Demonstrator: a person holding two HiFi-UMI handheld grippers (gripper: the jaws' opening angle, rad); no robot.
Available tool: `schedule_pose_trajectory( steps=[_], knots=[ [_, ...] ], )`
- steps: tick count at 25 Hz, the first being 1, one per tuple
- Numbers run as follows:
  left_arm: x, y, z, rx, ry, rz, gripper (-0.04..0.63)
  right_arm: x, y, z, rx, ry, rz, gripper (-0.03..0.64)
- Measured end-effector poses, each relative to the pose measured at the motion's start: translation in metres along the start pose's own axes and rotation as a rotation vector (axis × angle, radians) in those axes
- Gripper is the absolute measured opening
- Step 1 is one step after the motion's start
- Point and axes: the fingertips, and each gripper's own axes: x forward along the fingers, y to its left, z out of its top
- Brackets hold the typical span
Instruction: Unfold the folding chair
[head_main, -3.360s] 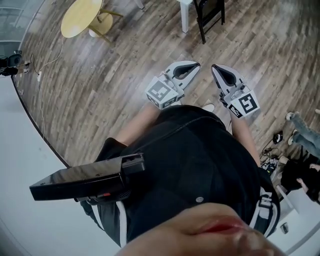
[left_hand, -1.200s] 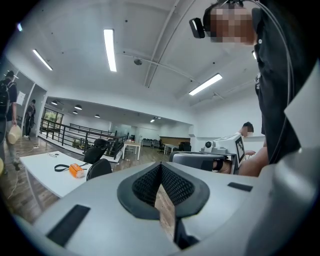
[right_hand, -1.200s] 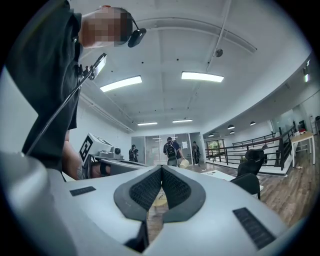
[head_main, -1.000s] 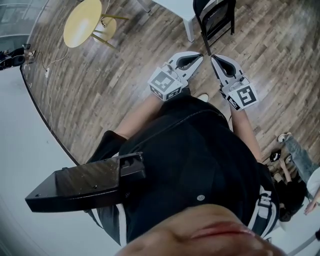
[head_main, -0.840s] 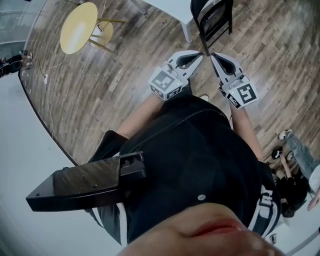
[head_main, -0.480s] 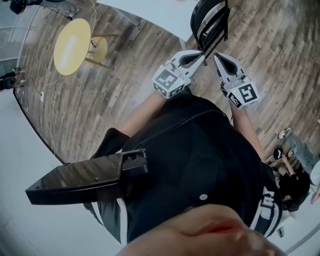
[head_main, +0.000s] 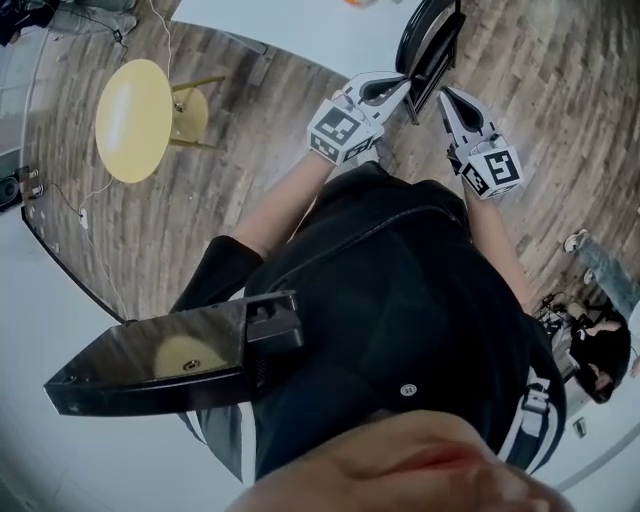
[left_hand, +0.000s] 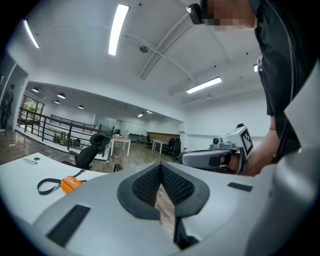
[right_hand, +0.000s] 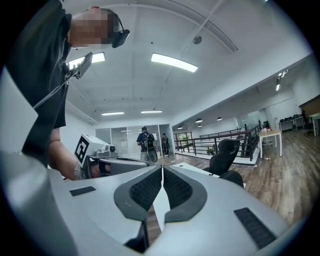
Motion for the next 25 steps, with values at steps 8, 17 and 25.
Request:
schedule_pose_trajectory(
  steps=[8,17,25],
  knots=[
    [0.032,0.052,-0.027,-0.017,0.067,0.033,-0.003,0.04,-0.034,-0.012,0.012,-0.02,-0.086,-0.002],
    [0.087,0.115,-0.09,-0.125,0.185,0.156,0.002,0.067,-0.073,-0.041,0.057,0.016,-0.108,-0.002],
    [0.146,0.152,-0.14,-0.188,0.387,0.198,0.214,0.065,-0.103,-0.064,0.157,0.044,-0.133,-0.002]
  ],
)
